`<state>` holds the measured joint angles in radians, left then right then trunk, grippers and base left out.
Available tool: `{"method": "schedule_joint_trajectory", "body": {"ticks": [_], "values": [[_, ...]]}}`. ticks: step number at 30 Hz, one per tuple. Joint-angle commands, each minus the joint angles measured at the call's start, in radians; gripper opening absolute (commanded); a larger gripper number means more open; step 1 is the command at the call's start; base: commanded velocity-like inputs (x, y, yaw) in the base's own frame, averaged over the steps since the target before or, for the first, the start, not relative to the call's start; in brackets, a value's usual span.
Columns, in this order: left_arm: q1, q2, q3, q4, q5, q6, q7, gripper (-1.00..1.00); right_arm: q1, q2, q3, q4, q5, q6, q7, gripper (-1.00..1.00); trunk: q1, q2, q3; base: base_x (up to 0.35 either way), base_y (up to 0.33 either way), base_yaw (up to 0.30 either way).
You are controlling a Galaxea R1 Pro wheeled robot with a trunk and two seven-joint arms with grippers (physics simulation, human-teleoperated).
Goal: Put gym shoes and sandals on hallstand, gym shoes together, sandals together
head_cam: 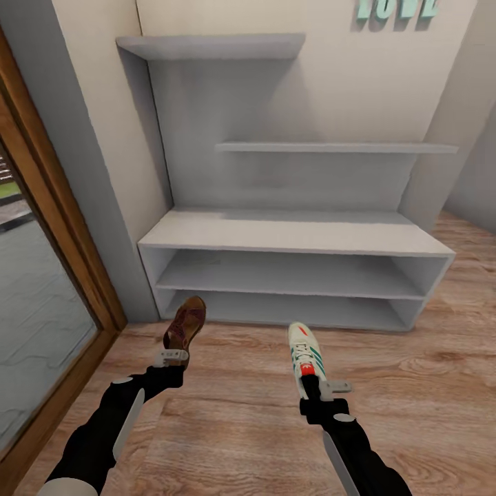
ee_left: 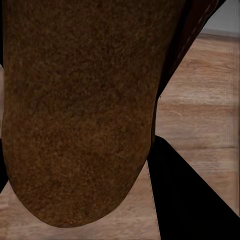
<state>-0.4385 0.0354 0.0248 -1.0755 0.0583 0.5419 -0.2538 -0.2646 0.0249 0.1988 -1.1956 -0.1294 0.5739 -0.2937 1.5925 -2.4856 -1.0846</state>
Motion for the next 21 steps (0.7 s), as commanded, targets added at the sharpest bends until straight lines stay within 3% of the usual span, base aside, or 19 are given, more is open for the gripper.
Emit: {"method": "schedule_joint_trajectory", "body": {"ticks": [1, 14, 18, 21], "values": [[0.0, 0.0, 0.002, -0.001, 0.004, 0.007, -0.006, -1.0, -0.001, 0.0, 0.002, -0.001, -0.01, 0.003, -0.01, -1.0, 0.0, 0.0, -0.001, 0.0, 0.009, -0.16], [0.0, -0.002, 0.0, 0.0, 0.003, 0.007, -0.001, -1.0, -0.001, 0.001, 0.003, -0.001, -0.012, -0.003, -0.009, -1.0, 0.0, 0.0, -0.001, 0.0, 0.001, -0.026], [0.0, -0.003, 0.001, 0.006, 0.004, 0.008, 0.003, -1.0, -0.001, 0.0, -0.001, -0.001, -0.056, -0.005, -0.011, -1.0, 0.0, 0.0, -0.001, 0.0, 0.0, 0.0], [0.0, -0.002, 0.002, 0.022, 0.004, 0.009, 0.032, -1.0, 0.0, -0.002, -0.006, -0.007, -0.116, -0.007, -0.012, -1.0, 0.0, 0.0, -0.001, 0.0, 0.0, 0.0]]}}
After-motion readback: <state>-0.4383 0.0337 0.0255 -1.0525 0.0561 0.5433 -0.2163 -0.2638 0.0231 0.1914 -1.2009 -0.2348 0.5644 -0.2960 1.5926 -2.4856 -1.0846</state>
